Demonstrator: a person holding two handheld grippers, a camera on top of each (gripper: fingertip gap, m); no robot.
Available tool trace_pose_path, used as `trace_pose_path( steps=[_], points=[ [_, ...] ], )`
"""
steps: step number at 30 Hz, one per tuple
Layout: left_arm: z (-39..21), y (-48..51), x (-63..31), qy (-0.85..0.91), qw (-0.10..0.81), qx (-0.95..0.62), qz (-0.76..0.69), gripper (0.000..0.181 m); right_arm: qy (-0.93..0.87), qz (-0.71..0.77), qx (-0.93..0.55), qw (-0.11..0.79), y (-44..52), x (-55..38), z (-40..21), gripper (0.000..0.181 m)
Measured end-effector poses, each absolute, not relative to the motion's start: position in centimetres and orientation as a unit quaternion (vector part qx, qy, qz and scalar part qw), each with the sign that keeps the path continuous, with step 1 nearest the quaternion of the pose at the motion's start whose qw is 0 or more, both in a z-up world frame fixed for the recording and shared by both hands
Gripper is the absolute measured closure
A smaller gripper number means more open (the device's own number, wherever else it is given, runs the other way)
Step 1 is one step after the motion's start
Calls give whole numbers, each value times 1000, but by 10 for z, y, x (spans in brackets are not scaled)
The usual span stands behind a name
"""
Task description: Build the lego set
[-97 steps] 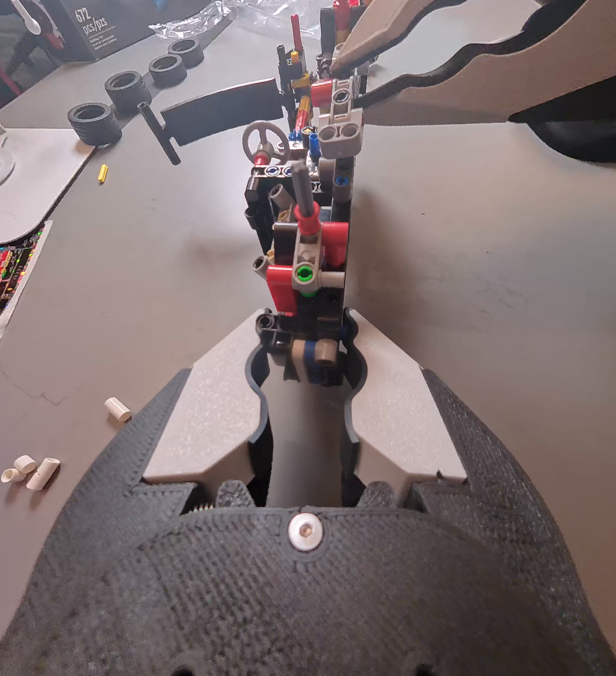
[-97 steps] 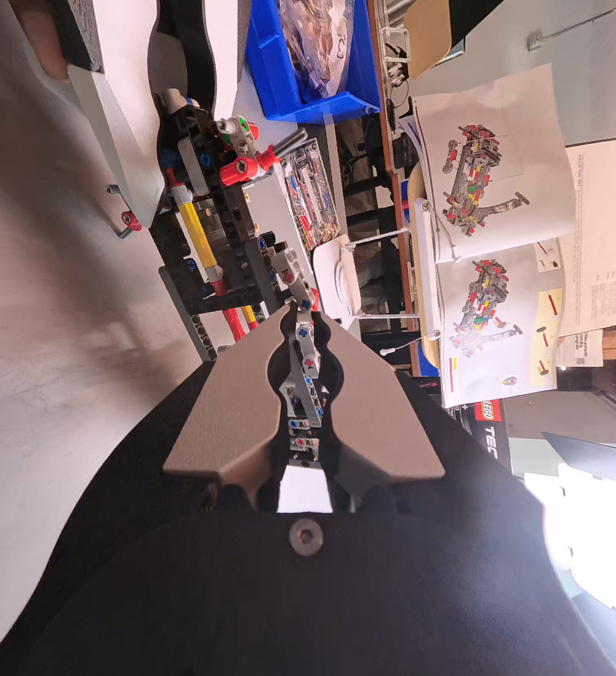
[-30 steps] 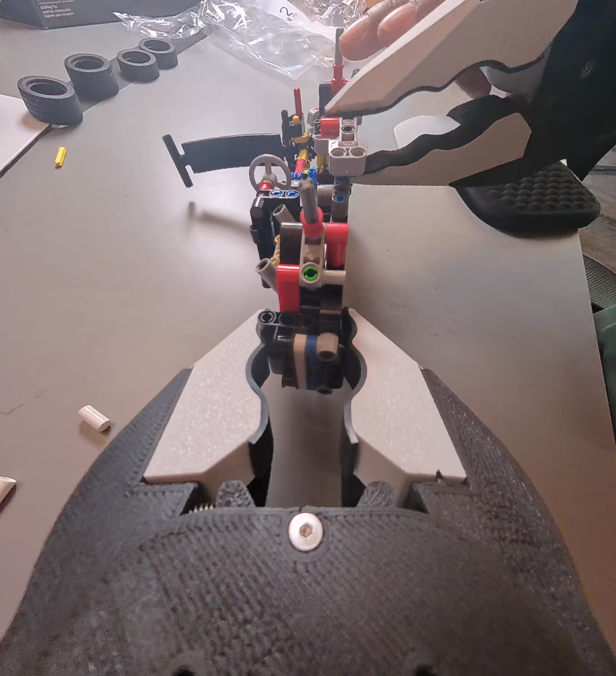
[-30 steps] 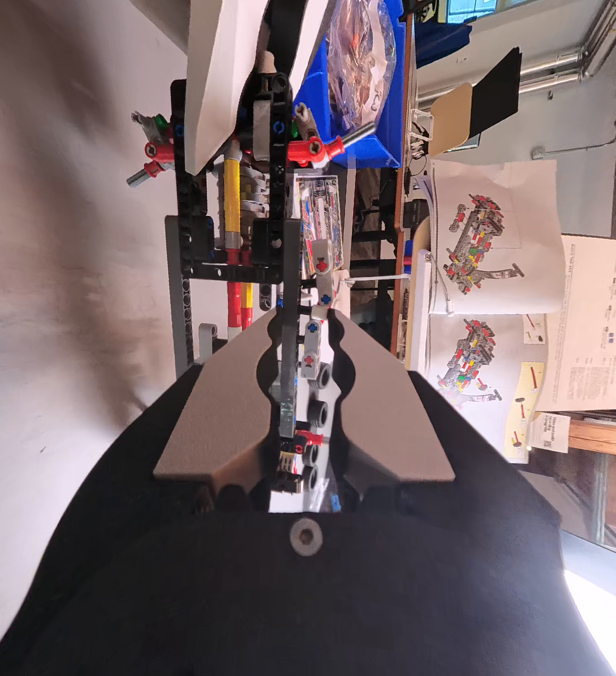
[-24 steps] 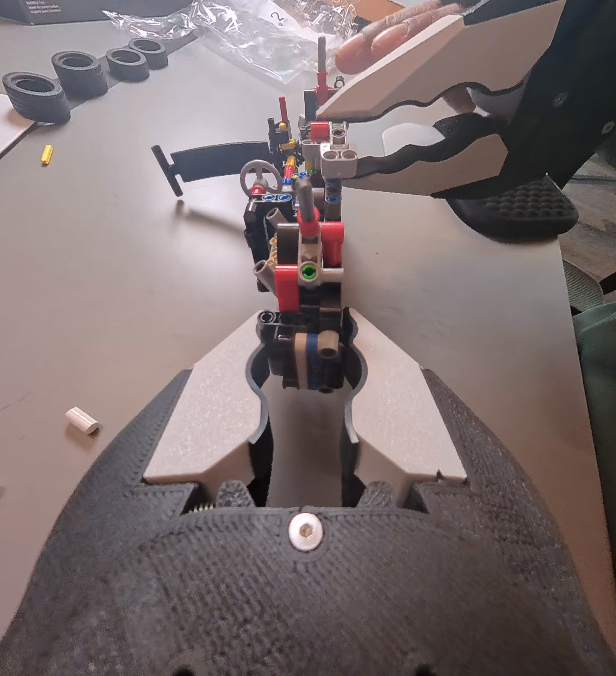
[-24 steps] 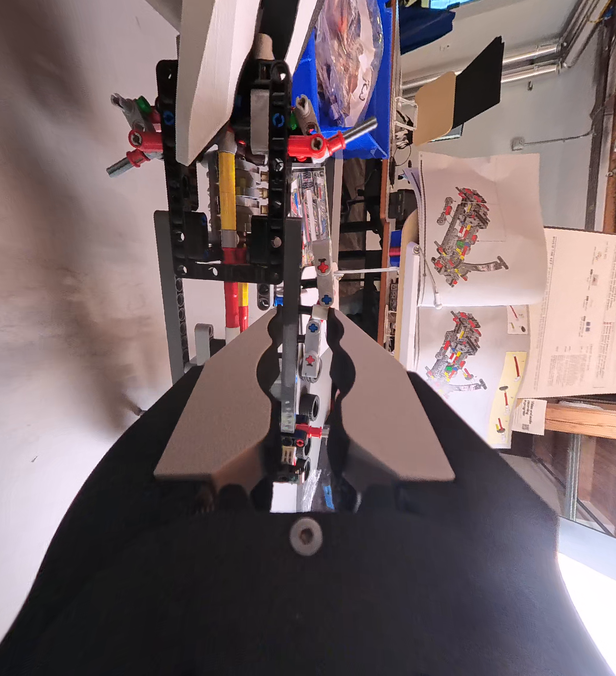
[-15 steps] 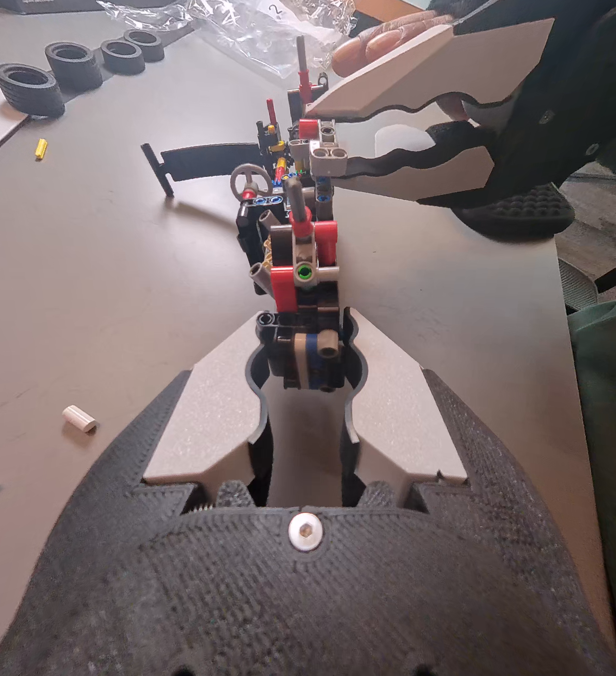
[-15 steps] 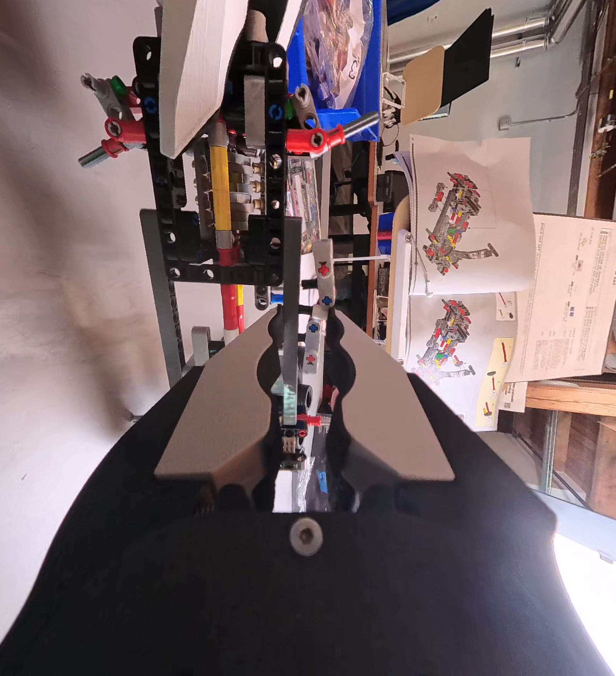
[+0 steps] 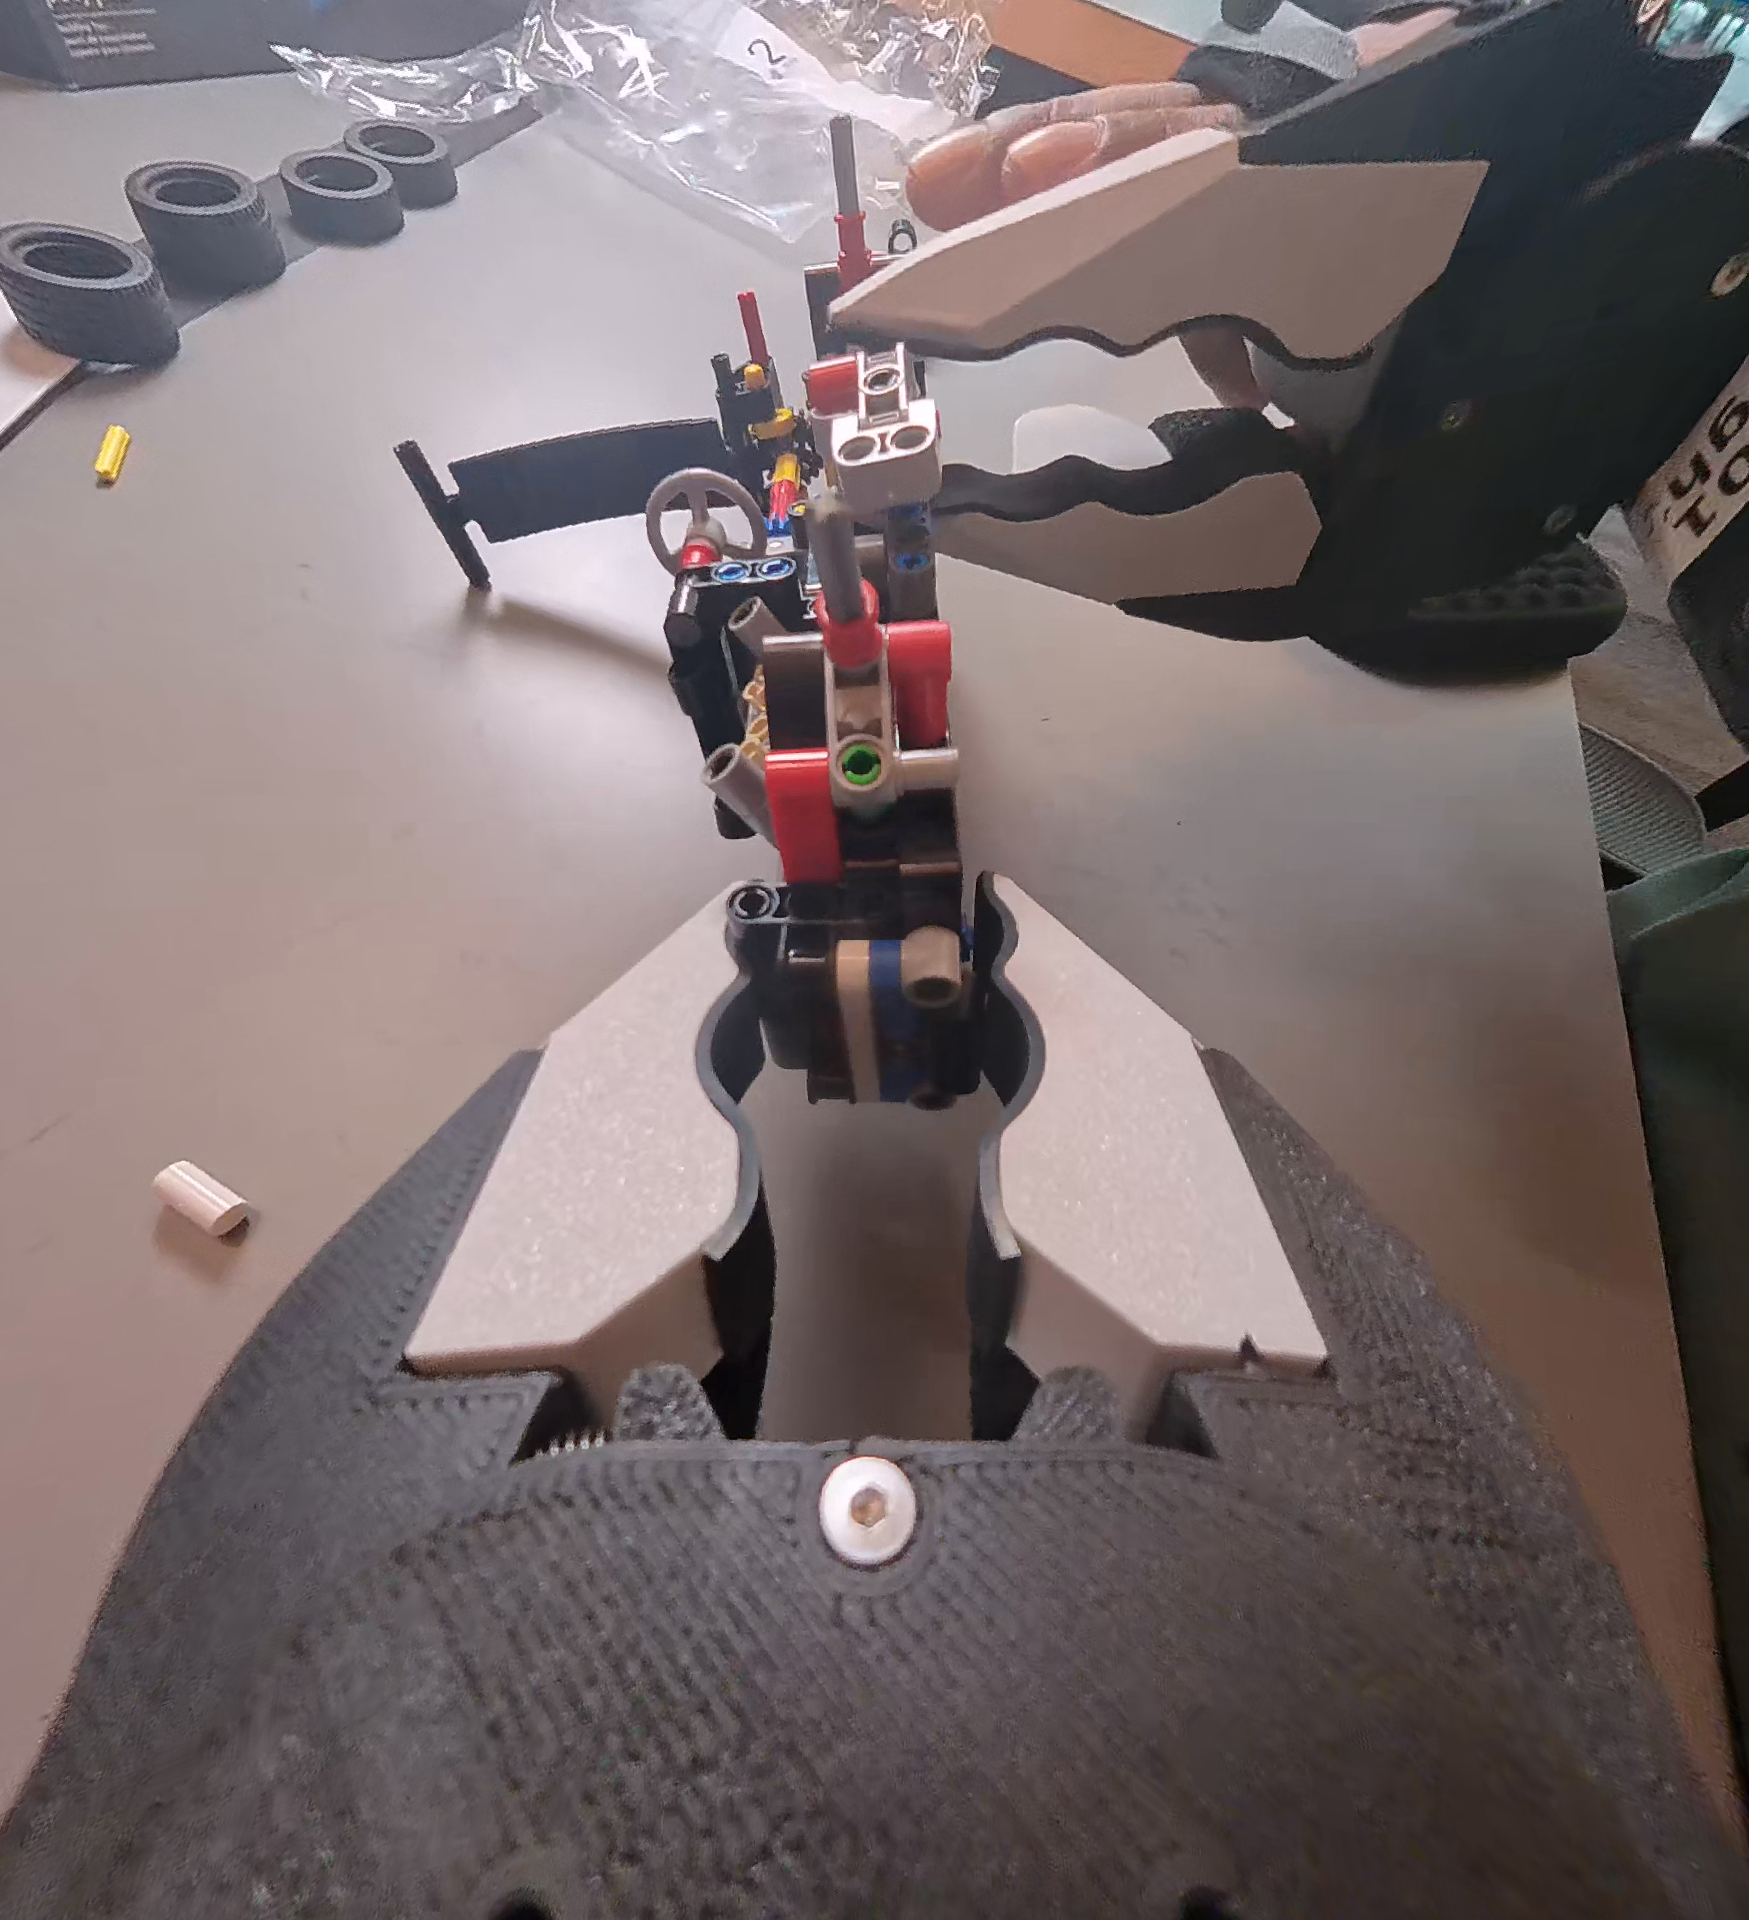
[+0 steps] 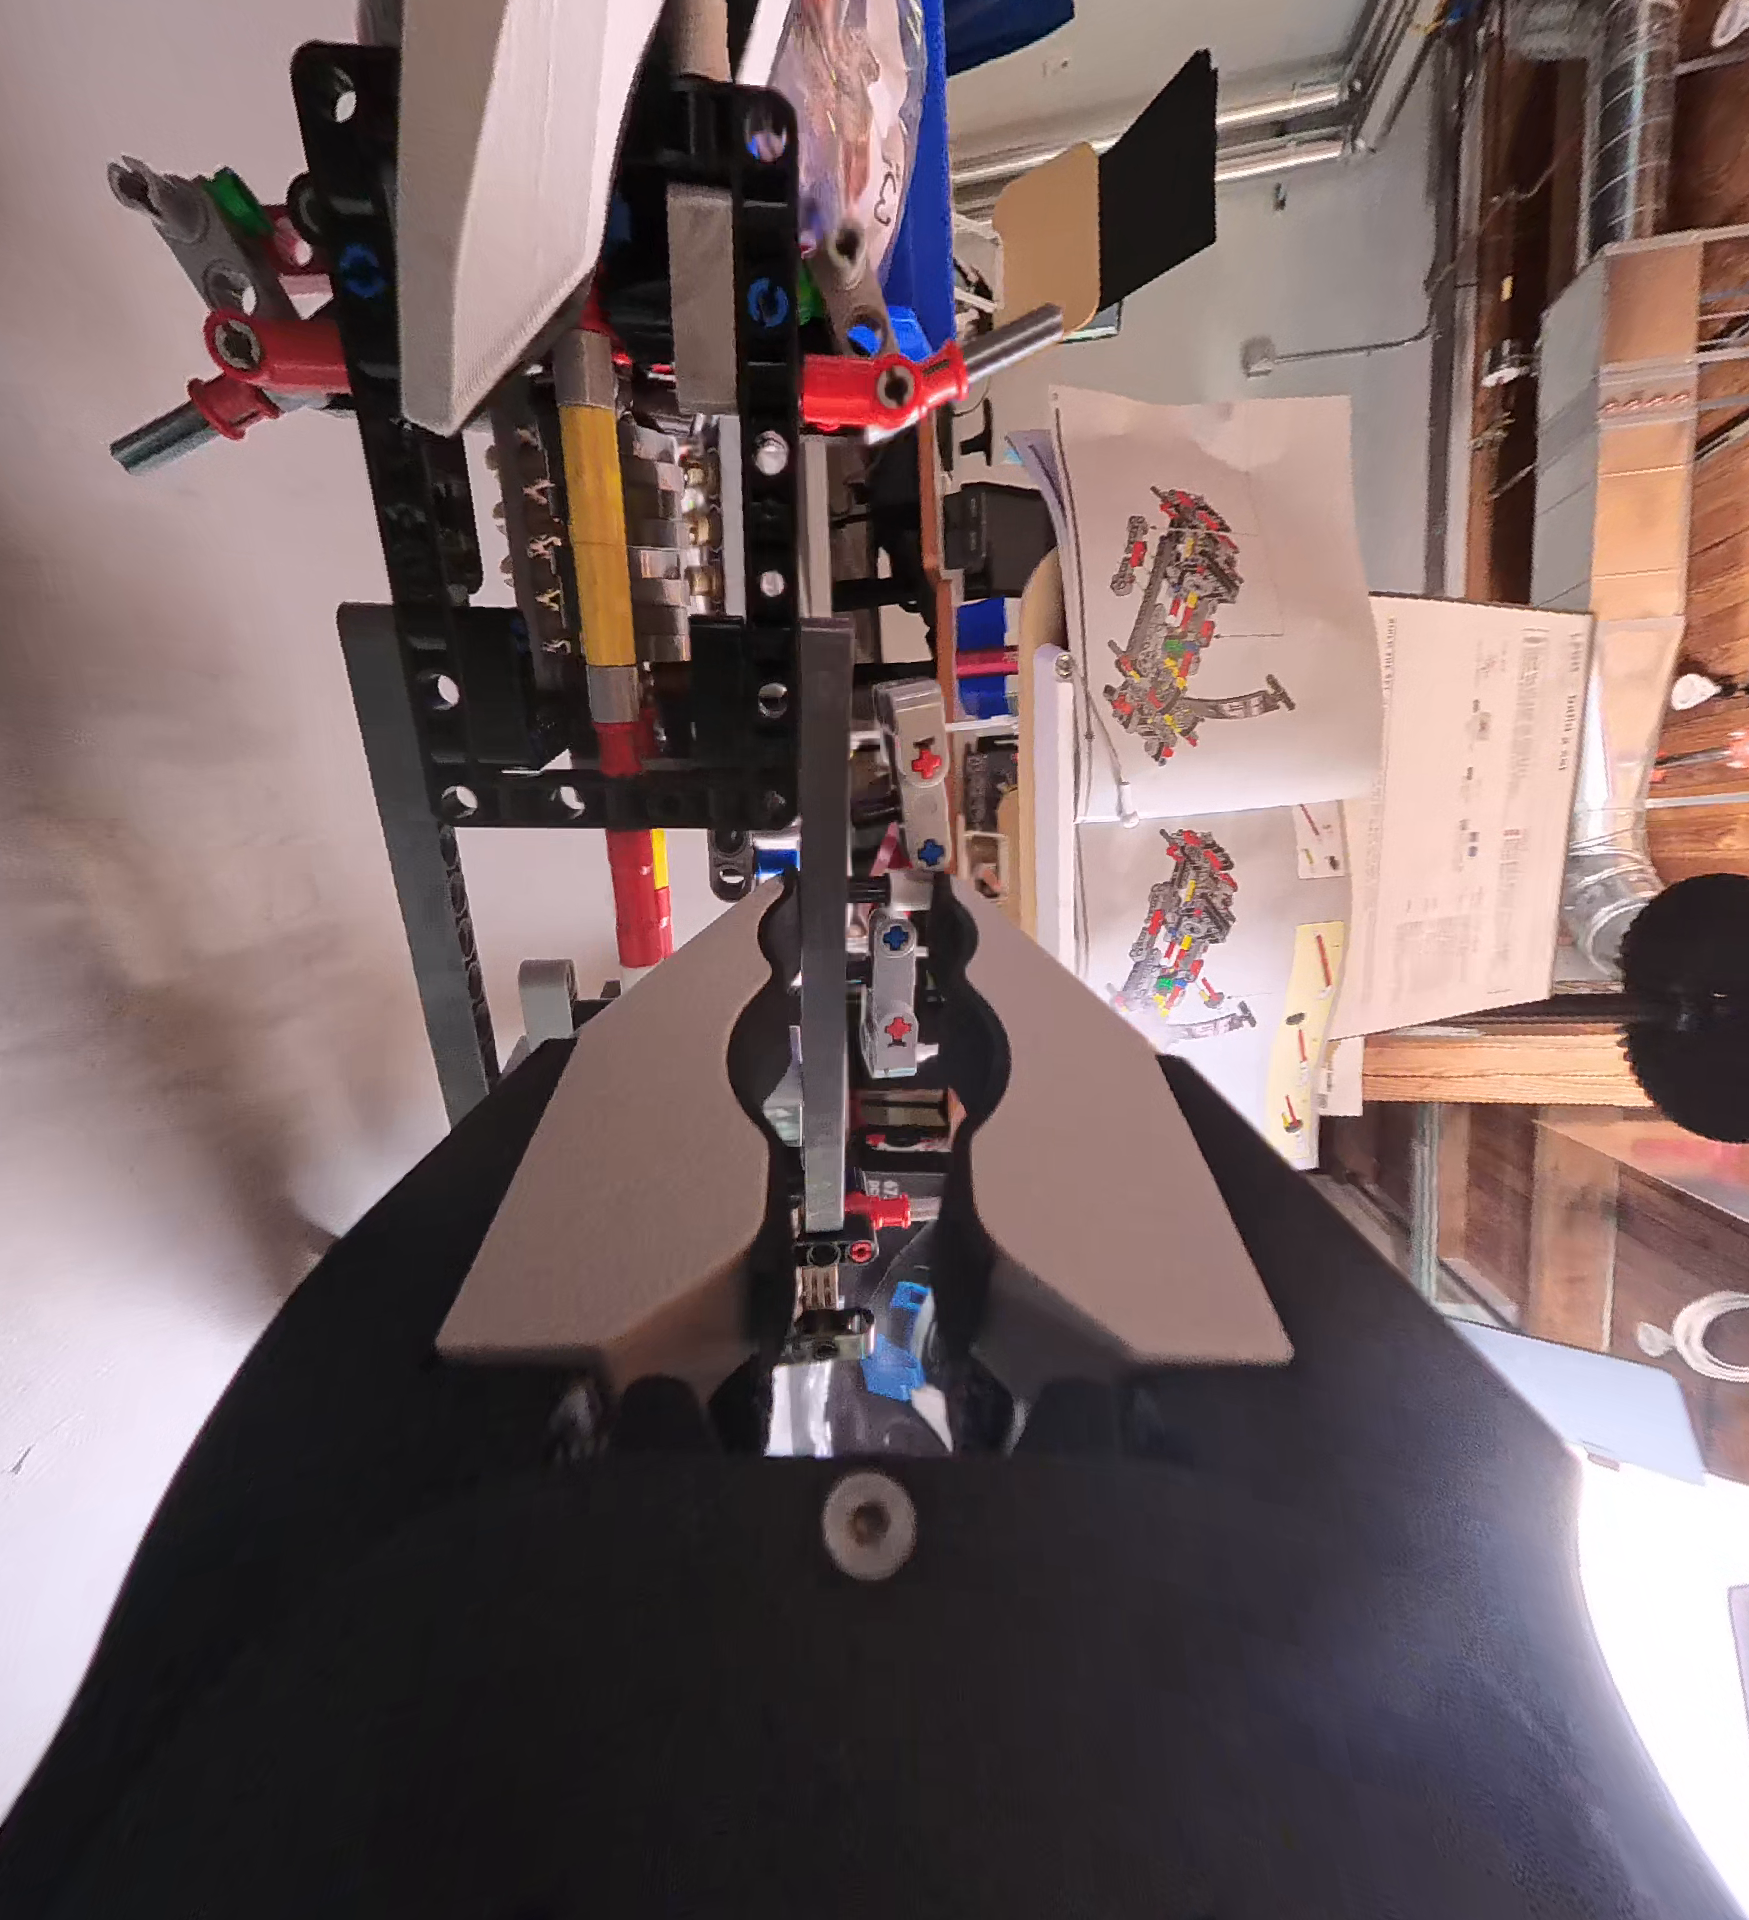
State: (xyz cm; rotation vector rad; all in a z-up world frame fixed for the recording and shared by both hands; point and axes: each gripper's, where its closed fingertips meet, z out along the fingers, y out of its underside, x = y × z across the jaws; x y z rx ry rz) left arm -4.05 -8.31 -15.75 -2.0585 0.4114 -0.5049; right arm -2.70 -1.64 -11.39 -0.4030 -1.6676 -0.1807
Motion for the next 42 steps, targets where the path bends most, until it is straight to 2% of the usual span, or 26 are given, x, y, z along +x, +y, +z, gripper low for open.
trace_pose_path(
  steps=[29, 37, 42],
  points=[
    [-156, -81, -42, 153, 482, -837, -209, 146, -733, -46, -166, 658, -22, -20, -114, 162],
    [-156, -83, -40, 175, 499, -830, -176, 146, -756, -32, -155, 635, -29, -13, -113, 158],
    [-157, -83, -37, 183, 502, -828, -170, 146, -759, -11, -172, 628, -30, -11, -108, 143]
  ],
)
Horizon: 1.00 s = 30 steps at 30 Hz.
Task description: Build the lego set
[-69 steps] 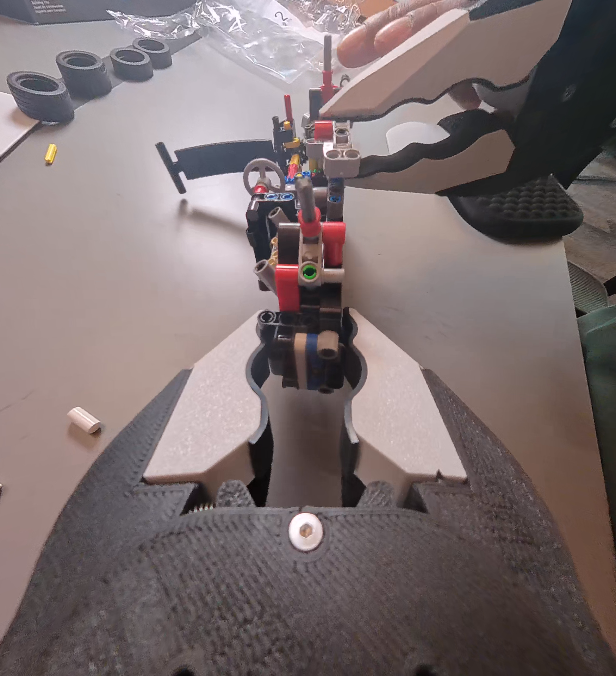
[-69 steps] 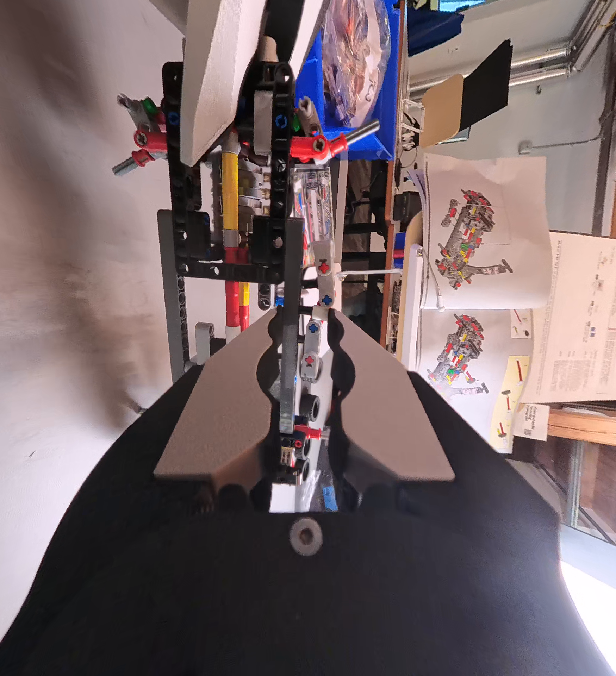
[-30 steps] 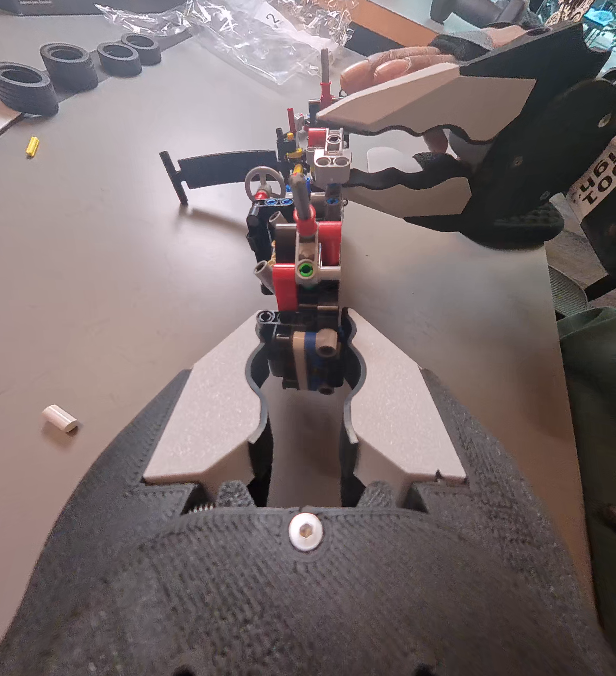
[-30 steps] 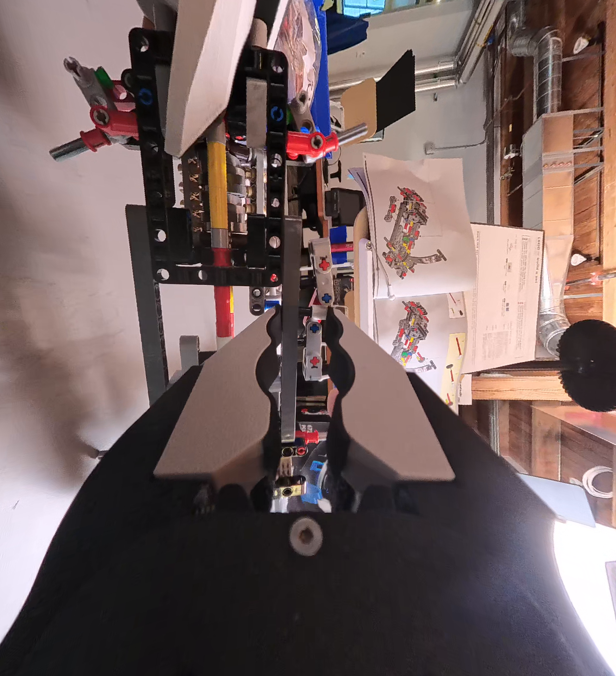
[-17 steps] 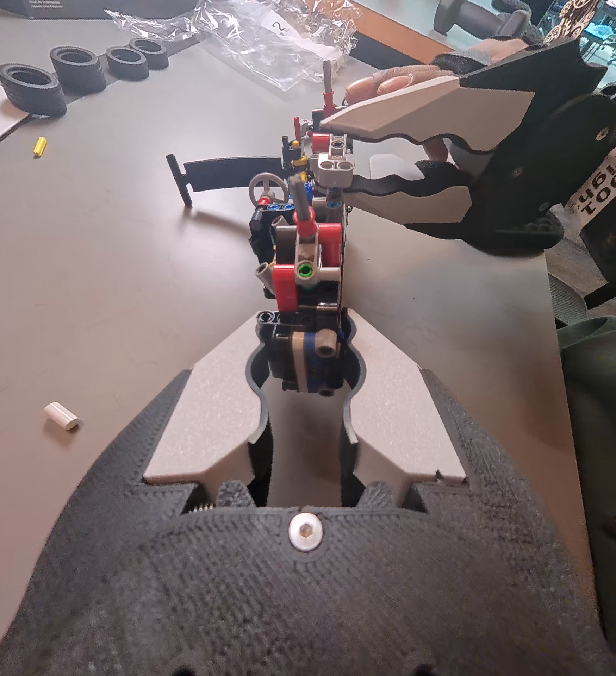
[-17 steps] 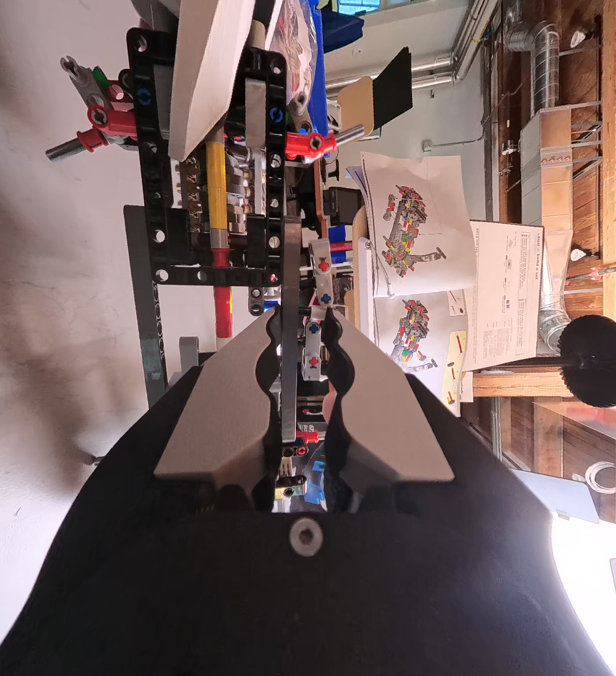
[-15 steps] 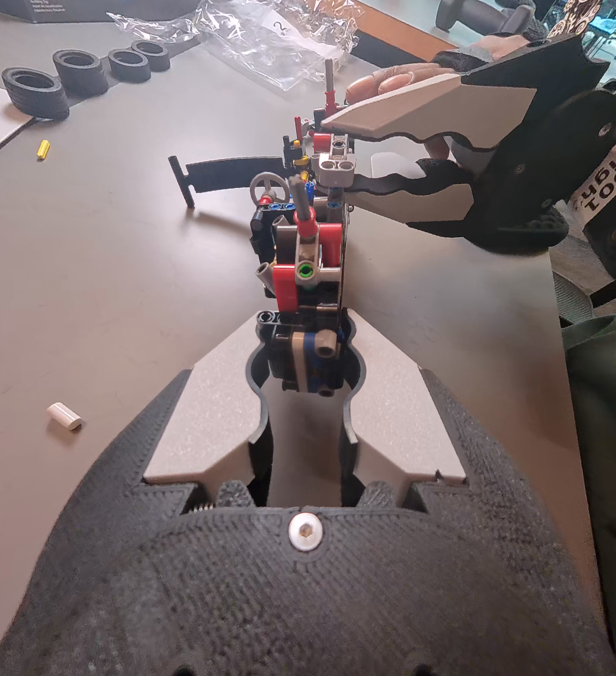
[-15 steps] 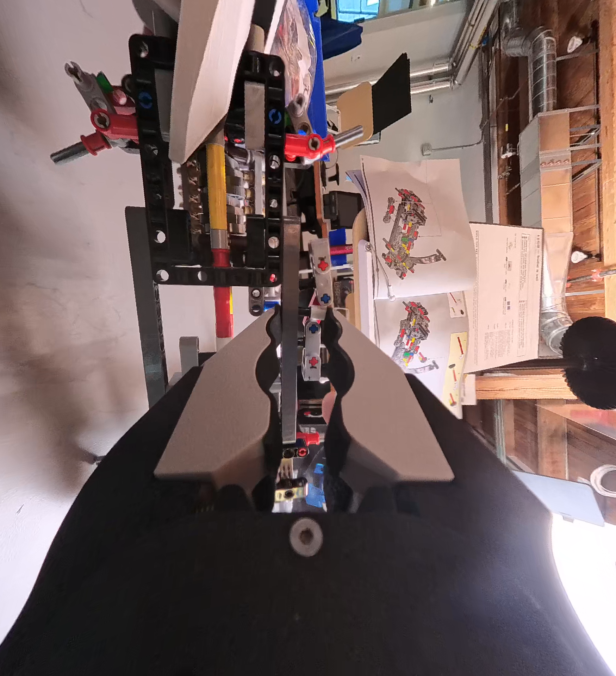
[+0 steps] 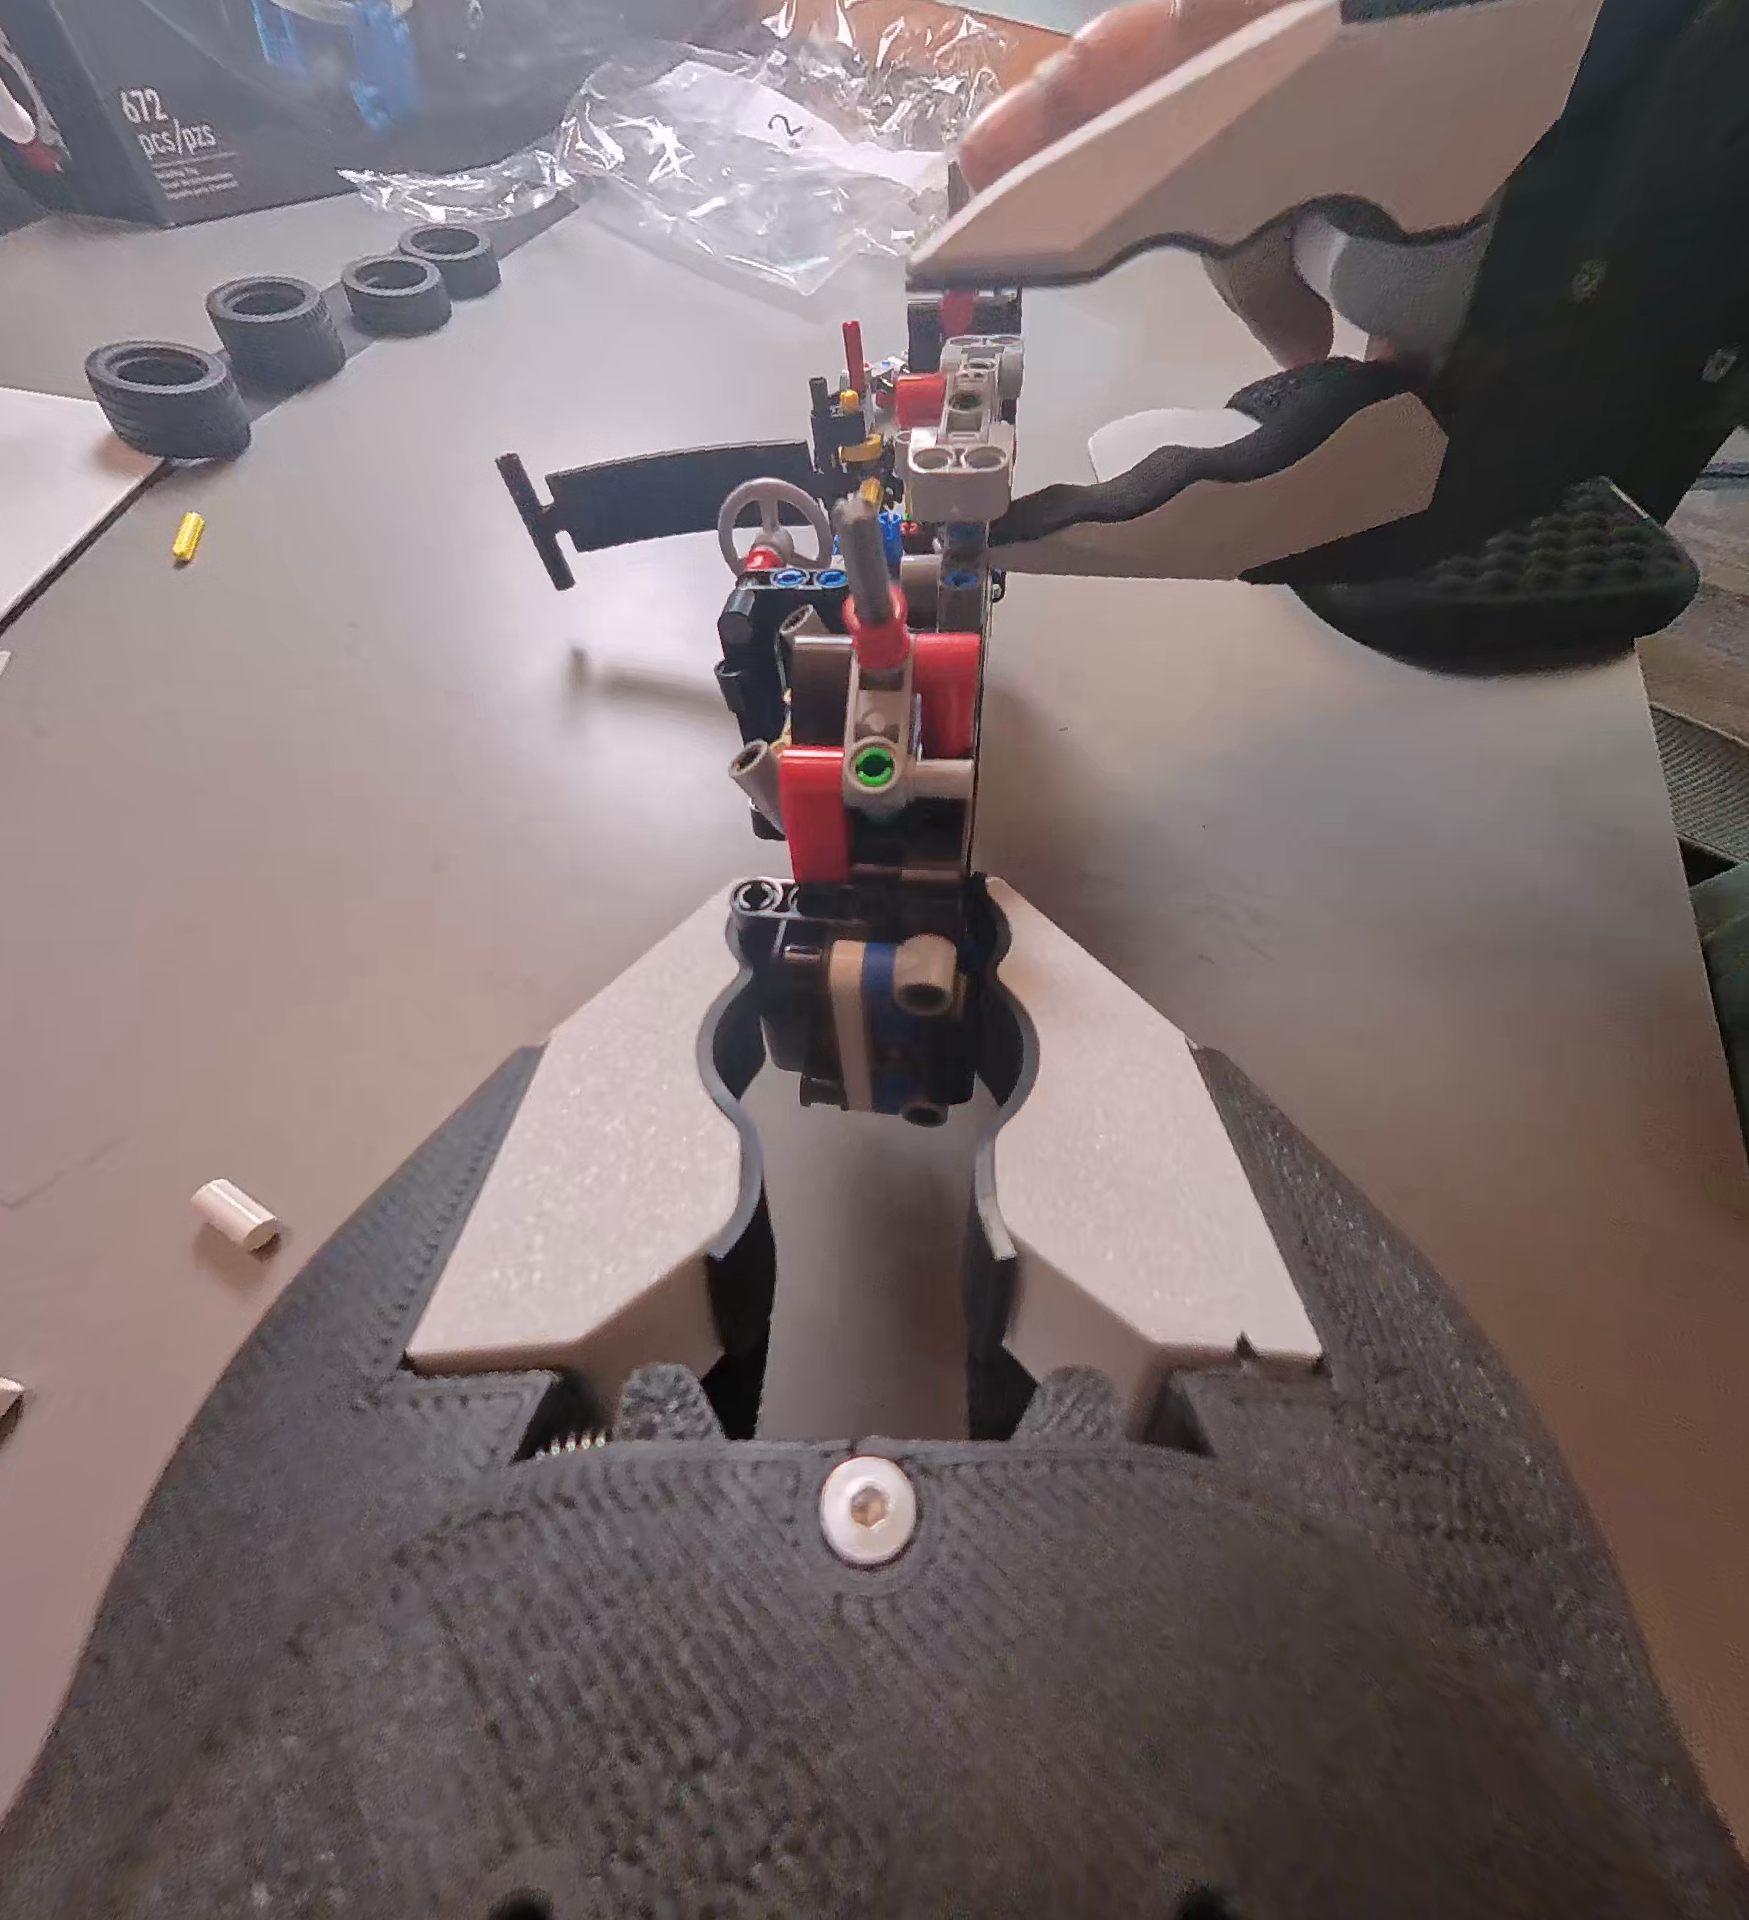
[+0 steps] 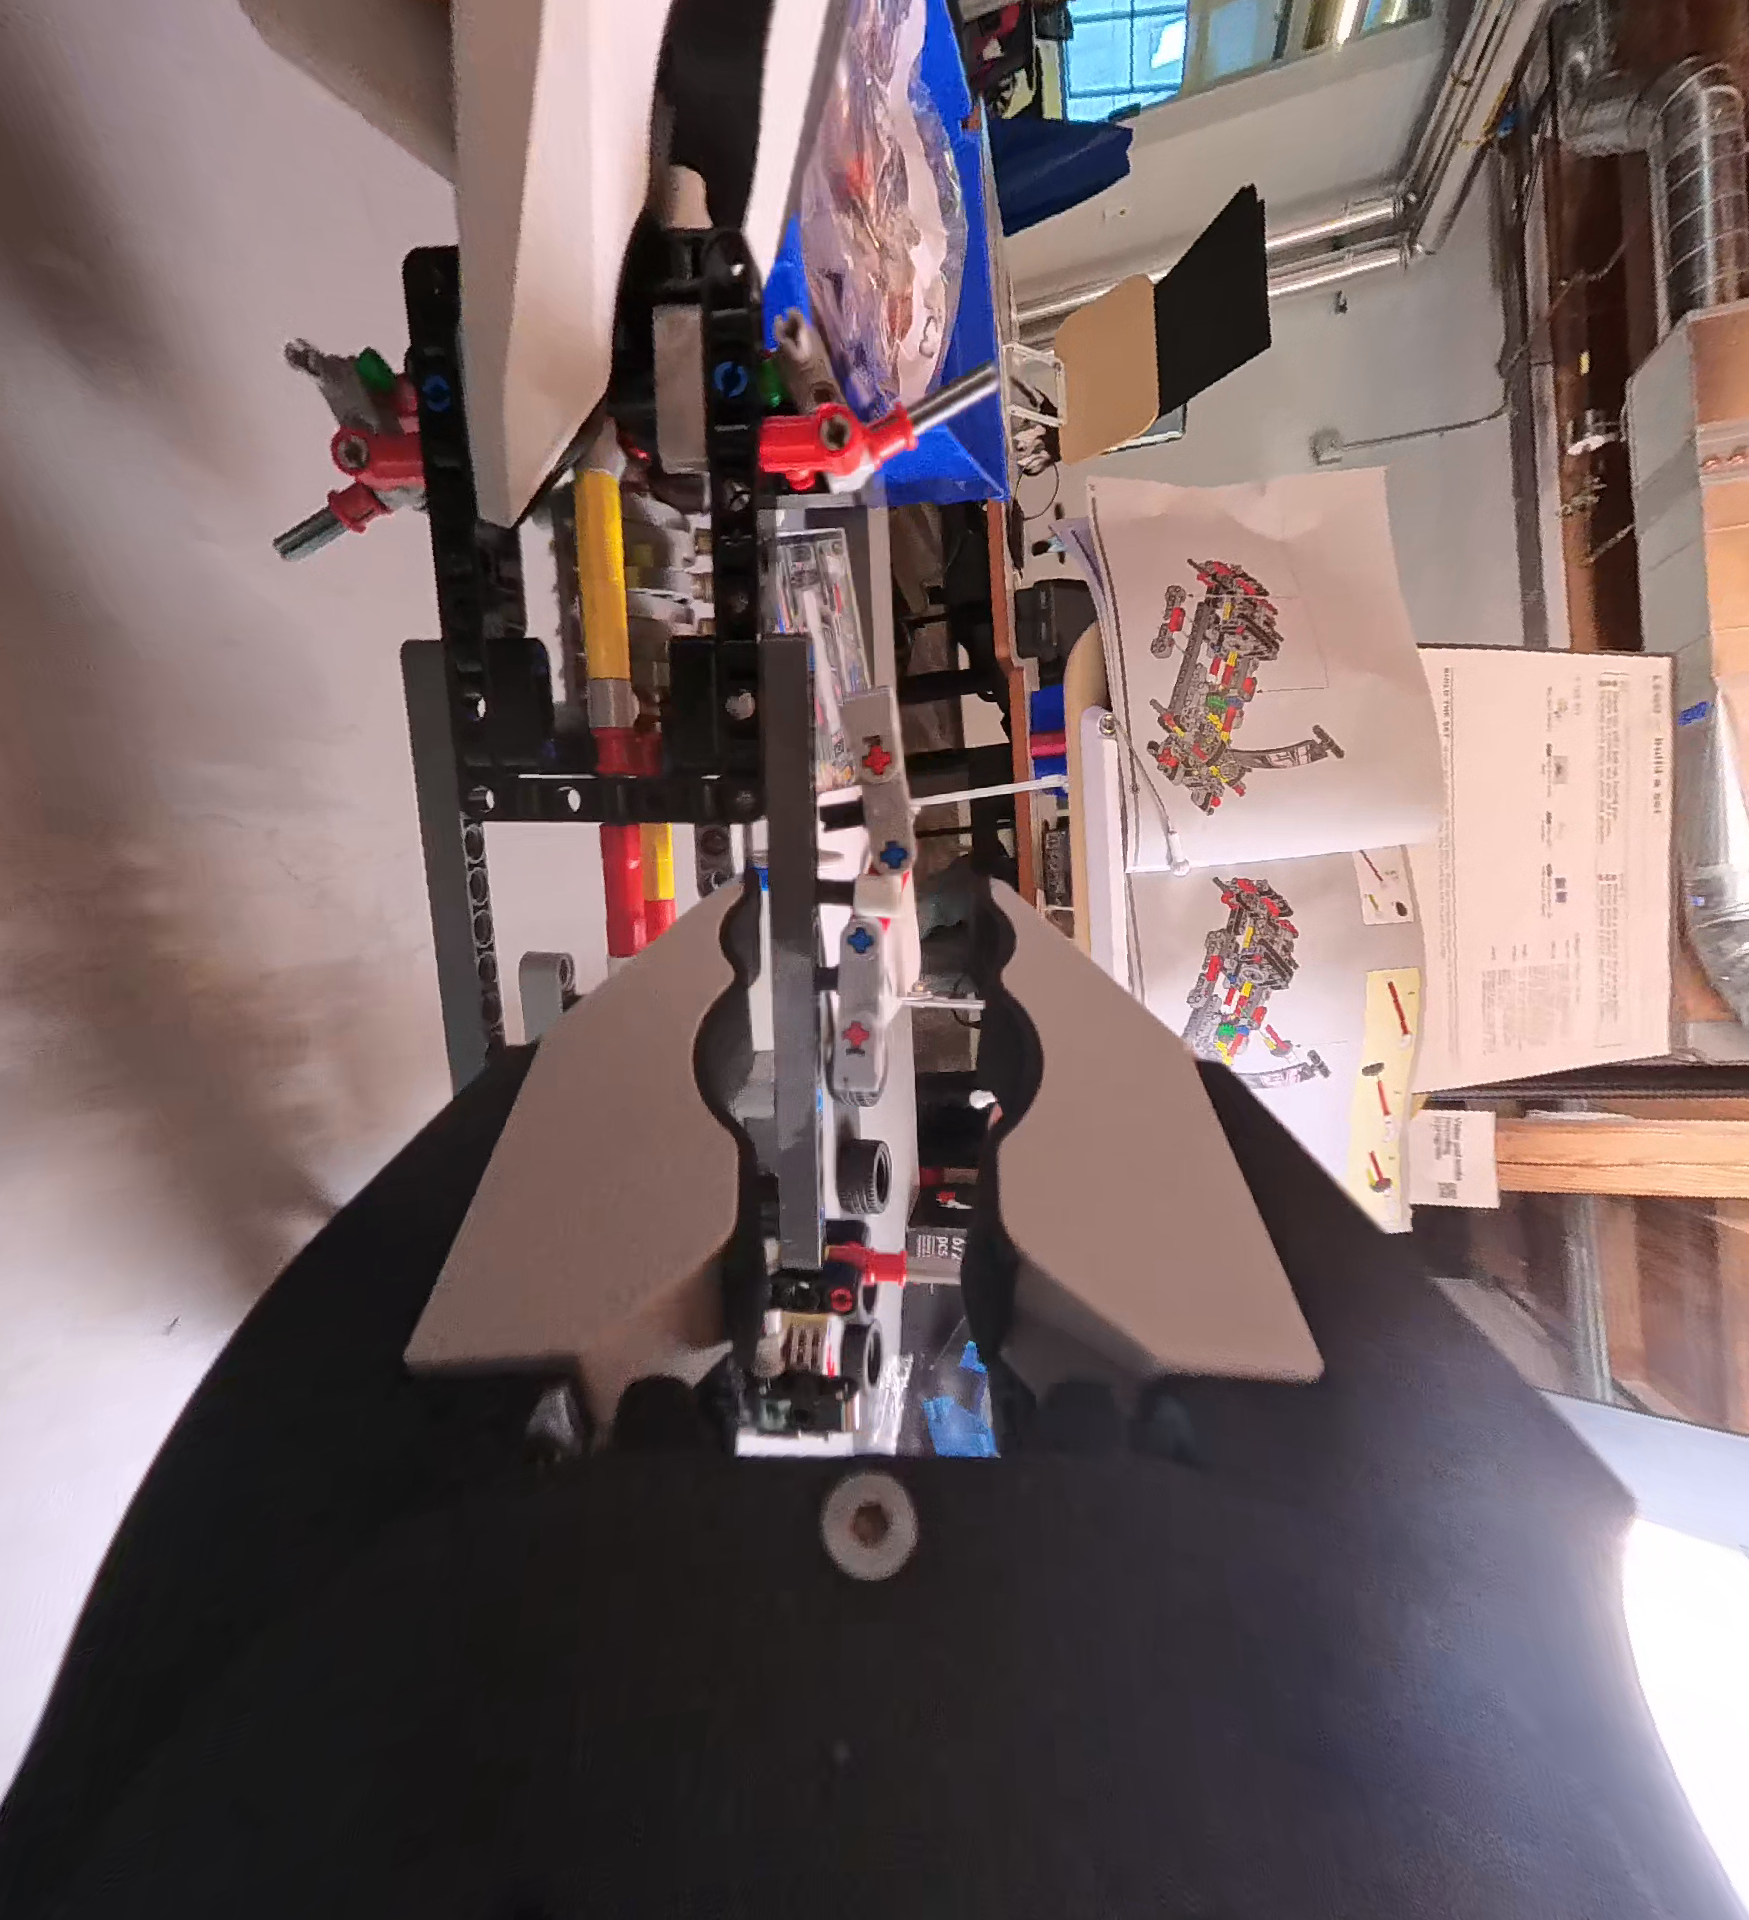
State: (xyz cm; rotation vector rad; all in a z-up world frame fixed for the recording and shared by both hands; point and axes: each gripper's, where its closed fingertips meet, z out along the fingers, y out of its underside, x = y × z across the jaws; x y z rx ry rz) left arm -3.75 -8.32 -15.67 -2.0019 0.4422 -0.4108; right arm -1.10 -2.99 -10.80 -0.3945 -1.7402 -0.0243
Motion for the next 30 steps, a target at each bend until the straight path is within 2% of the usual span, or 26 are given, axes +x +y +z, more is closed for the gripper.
trace_pose_path(
  steps=[3, 6, 17, 19, 28, 30],
  points=[
    [-158, -83, -37, 184, 501, -829, -168, 146, -762, -15, -172, 624, -28, -14, -108, 143],
    [-157, -83, -39, 181, 501, -829, -167, 146, -769, -27, -153, 620, -29, -16, -114, 156],
    [-158, -83, -40, 179, 499, -831, -168, 146, -759, -36, -148, 632, -29, -16, -115, 160],
    [-157, -83, -40, 173, 497, -832, -176, 146, -754, -54, -134, 640, -29, -17, -118, 167],
    [-157, -82, -42, 171, 496, -832, -179, 146, -768, -44, -136, 624, -30, -19, -118, 166],
    [-157, -82, -42, 170, 496, -832, -181, 146, -770, -20, -148, 620, -31, -18, -115, 160]
  ],
)
